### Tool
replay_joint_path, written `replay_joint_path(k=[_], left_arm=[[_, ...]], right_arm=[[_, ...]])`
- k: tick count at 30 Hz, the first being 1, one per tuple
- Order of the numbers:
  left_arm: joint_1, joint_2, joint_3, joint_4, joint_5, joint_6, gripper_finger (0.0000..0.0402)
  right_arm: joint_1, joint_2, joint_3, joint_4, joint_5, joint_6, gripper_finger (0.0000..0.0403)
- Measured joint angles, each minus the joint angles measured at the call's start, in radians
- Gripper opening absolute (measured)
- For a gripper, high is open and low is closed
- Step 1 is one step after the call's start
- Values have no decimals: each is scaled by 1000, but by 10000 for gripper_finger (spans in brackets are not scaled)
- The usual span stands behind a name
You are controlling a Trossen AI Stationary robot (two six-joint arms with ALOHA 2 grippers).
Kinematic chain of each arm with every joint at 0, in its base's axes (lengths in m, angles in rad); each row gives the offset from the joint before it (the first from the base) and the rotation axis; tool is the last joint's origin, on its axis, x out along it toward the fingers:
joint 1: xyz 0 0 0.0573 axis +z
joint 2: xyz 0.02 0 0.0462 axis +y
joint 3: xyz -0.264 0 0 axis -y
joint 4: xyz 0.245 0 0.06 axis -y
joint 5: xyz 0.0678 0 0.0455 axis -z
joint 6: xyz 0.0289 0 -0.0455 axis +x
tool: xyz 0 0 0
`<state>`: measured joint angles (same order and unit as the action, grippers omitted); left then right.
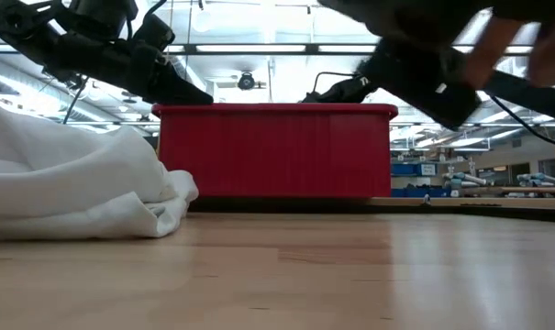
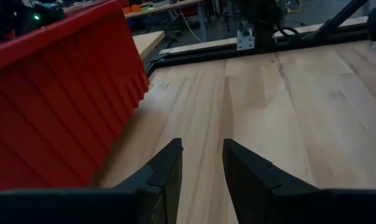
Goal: Fold laundry
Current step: Fold the blue underwear
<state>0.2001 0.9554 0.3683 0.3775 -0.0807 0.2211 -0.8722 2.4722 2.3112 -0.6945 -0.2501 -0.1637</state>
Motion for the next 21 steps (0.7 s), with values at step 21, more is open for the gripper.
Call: replay_joint_path(k=[21], left_arm=[[0, 0, 0, 1, 1, -1, 118]], right_arm=[[-4, -11, -162, -41, 26, -17, 283]])
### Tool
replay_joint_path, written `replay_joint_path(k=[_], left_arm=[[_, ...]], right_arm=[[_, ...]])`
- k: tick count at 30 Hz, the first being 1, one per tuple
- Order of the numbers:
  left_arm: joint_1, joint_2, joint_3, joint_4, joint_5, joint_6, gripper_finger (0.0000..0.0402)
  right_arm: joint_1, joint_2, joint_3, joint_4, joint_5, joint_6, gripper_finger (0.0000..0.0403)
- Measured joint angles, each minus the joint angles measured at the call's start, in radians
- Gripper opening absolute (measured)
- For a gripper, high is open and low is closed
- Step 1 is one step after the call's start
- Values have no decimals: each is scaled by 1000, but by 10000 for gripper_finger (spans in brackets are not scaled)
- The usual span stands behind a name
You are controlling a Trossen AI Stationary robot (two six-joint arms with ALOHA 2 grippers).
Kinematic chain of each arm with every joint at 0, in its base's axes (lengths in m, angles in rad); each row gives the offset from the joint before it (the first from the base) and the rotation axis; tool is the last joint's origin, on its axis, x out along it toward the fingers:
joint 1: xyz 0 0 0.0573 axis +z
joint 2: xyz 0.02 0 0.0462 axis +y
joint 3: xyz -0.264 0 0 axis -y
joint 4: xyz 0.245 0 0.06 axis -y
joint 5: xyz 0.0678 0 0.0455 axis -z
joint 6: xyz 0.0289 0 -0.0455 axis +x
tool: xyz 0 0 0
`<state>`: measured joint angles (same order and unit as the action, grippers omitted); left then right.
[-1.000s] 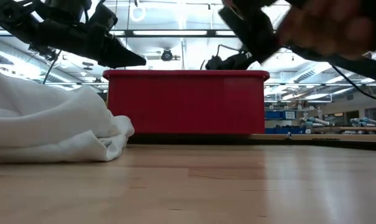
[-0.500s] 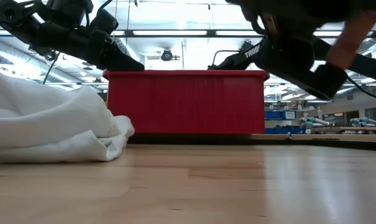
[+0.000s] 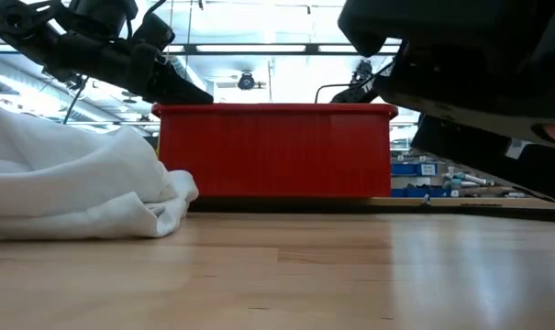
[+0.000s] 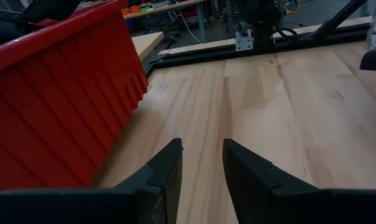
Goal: Fold laundry
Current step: Fold the blue underwear
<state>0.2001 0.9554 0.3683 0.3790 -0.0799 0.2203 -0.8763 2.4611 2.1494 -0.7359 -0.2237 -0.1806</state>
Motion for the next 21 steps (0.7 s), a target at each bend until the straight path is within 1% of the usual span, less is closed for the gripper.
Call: replay_joint_path(k=[3, 7, 8, 12, 15, 17, 19, 21], left_arm=[[0, 0, 0, 3, -2, 0, 118], [0, 0, 0, 3, -4, 0, 118], [0, 0, 0, 4, -4, 0, 118], [0, -19, 0, 11, -5, 2, 118], [0, -54, 0, 6, -17, 12, 118], [0, -76, 0, -4, -35, 23, 118], [0, -94, 0, -22, -60, 29, 118], [0, -102, 0, -35, -86, 32, 118]], right_arm=[[1, 0, -1, -10, 6, 1, 201], [0, 1, 1, -13, 2, -3, 54], [0, 2, 12, -22, -3, -10, 36], [2, 8, 97, -90, -15, 6, 35], [9, -15, 178, -93, -30, 5, 35], [15, -70, 201, -68, -31, 2, 35], [24, -144, 190, 2, -33, 0, 35], [35, -204, 190, 29, -33, -2, 35]])
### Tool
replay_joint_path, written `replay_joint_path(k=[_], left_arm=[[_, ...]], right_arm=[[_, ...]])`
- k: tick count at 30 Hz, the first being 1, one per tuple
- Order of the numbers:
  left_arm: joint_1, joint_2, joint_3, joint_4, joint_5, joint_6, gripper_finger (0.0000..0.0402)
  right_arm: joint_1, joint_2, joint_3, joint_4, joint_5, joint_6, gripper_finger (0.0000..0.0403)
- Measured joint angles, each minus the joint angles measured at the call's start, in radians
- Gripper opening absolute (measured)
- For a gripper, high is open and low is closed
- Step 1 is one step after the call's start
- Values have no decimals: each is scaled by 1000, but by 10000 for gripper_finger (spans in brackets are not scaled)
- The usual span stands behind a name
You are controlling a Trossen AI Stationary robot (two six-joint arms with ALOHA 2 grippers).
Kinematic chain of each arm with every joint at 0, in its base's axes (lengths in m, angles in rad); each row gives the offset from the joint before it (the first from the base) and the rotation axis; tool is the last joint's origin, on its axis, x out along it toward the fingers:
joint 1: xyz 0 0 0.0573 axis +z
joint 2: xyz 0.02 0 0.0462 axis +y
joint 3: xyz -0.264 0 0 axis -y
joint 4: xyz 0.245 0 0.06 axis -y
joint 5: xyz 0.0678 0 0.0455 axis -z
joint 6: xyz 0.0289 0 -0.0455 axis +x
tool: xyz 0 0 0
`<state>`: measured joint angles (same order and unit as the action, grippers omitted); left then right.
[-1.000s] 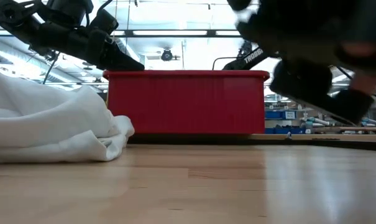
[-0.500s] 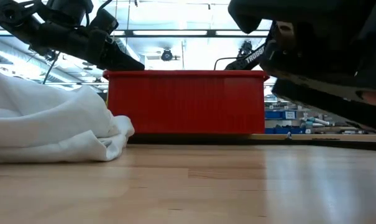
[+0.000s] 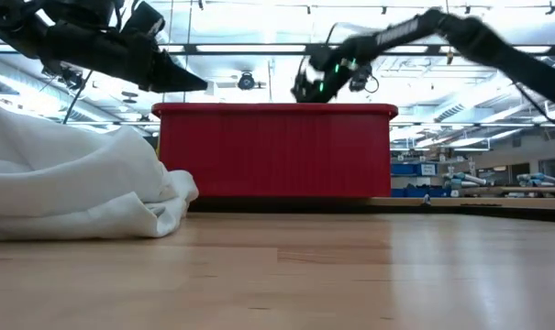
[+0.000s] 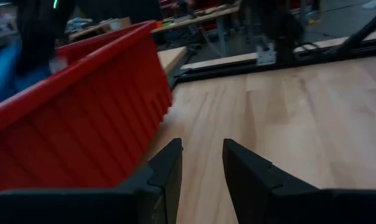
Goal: Fold laundry
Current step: Fold the blue underwear
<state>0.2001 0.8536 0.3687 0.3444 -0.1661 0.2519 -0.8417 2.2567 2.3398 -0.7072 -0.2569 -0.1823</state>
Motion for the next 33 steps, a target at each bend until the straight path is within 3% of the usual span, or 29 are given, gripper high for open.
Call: replay_joint_path(k=[18, 21, 26, 30, 33], left_arm=[[0, 1, 0, -6, -43, 12, 118], [0, 1, 0, 0, -49, -10, 118], [-22, -46, 0, 5, -48, -45, 118], [-59, -126, 0, 11, -48, -63, 118], [-86, -160, 0, 8, -45, -126, 118]], right_arm=[[148, -360, -1, 125, 62, -47, 35], [190, -401, -1, 98, 24, -46, 35], [273, -475, 1, -52, -128, -44, 35], [397, -508, -43, -226, -106, -69, 35], [521, -546, -141, -247, -32, -66, 35]])
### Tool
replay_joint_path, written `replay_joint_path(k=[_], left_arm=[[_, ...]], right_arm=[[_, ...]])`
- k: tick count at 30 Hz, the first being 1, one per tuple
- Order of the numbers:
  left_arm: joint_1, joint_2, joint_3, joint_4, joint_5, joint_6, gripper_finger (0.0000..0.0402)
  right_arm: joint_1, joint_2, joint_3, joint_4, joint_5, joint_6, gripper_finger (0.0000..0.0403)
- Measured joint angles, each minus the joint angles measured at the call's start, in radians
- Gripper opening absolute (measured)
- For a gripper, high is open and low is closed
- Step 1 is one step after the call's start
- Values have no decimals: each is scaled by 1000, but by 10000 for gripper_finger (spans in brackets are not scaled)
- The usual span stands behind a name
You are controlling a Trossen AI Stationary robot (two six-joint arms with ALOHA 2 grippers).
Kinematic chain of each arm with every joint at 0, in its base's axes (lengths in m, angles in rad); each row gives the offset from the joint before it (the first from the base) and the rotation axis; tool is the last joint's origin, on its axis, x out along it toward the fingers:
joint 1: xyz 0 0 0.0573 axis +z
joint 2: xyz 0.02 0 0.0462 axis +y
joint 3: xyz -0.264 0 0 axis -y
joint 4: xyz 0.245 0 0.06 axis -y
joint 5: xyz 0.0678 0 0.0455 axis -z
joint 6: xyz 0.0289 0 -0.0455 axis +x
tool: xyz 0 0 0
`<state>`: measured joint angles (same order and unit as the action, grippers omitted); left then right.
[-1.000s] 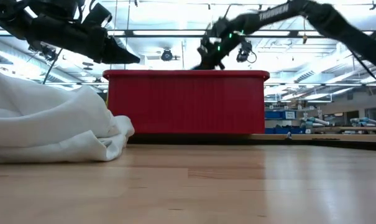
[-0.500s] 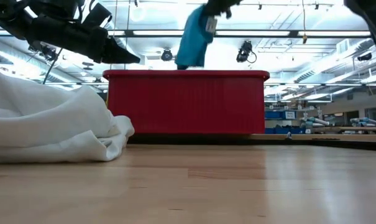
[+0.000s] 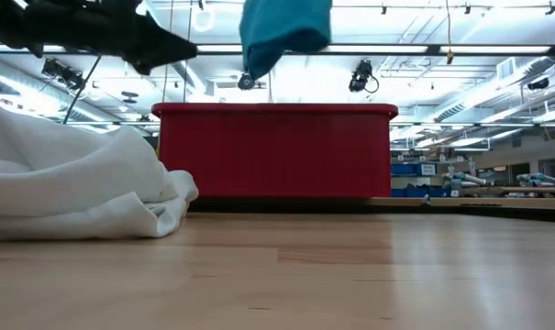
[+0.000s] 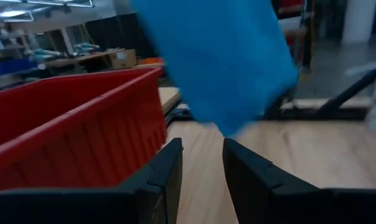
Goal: Fold laundry
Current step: Fold the blue underwear
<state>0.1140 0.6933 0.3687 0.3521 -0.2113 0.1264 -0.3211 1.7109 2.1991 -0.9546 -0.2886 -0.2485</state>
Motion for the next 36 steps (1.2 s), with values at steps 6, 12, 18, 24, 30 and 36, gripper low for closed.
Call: replay_joint_path(k=[6, 12, 18, 24, 30, 36], left_arm=[[-60, -6, 0, -10, 8, -12, 118], [-94, -6, 0, -8, 7, -110, 118], [-131, -6, 0, -25, 7, -117, 118], [-153, -6, 0, -30, 11, -159, 118], [-186, 24, 0, -31, 58, -135, 120], [-226, 125, 0, 17, 58, -134, 155]], right_arm=[[217, -90, -326, 89, 170, 64, 35], [335, -188, -698, 355, 182, 162, 35], [401, -271, -1012, 725, -98, 192, 47], [446, -287, -1232, 870, -100, 244, 52], [437, -270, -1345, 855, 149, 333, 102], [416, -263, -1320, 786, 142, 381, 209]])
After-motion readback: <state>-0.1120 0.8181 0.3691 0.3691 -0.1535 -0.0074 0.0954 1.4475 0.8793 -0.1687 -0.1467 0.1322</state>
